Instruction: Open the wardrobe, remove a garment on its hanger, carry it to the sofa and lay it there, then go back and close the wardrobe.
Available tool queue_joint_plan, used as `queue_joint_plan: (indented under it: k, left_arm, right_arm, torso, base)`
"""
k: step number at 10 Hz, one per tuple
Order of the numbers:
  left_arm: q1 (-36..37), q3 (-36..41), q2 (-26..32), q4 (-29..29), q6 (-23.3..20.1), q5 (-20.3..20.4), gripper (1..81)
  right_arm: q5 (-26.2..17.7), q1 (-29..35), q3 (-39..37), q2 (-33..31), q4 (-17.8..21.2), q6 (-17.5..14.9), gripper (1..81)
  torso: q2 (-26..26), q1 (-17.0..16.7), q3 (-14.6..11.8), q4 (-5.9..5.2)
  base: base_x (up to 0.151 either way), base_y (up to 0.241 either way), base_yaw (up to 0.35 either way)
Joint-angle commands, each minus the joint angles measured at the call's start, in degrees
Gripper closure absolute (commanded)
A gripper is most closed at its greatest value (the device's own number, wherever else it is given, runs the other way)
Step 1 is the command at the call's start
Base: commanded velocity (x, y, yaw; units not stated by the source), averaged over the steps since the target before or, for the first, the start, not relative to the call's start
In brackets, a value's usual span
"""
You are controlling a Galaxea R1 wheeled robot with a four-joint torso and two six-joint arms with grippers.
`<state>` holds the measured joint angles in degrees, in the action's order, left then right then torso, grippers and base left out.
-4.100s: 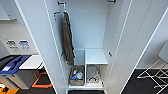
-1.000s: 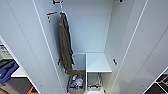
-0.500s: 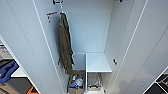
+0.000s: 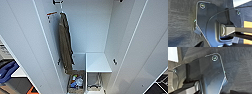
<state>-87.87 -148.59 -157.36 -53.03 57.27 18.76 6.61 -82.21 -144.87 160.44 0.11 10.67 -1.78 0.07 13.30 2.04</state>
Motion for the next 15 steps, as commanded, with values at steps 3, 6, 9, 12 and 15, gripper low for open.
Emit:
queue_joint_plan:
  k: [3,6,9,12,15]
  left_arm:
    - [4.3,-2.0,10.9,10.0,0.2,3.8,1.0]
    - [8.0,-8.7,11.9,12.5,0.6,4.0,1.0]
    - [13.3,-8.9,15.8,13.9,4.3,4.0,1.0]
    - [18.6,-8.9,21.9,13.9,13.1,3.6,1.0]
    - [22.7,-8.9,26.6,13.9,22.2,3.7,1.0]
  right_arm:
    - [-0.5,6.5,-8.1,-4.6,7.1,0.7,1.0]
    - [-0.6,11.9,-9.8,-7.1,8.1,0.8,1.0]
    - [-0.8,18.4,-9.6,-9.8,11.4,0.8,1.0]
    - [-1.0,22.9,-9.5,-14.0,17.7,0.7,1.0]
    - [-1.2,25.8,-7.0,-18.4,23.3,3.0,1.0]
  torso:
    - [0.0,0.0,0.0,0.0]
    - [0.0,0.0,0.0,0.0]
    - [0.0,0.0,0.0,0.0]
    - [0.0,0.0,0.0,0.0]
    - [0.0,0.0,0.0,0.0]
  base:
    - [0.0,0.0,0.0]
    - [0.0,0.0,0.0]
    - [0.0,0.0,0.0]
    - [0.0,0.0,0.0]
    - [0.0,0.0,0.0]
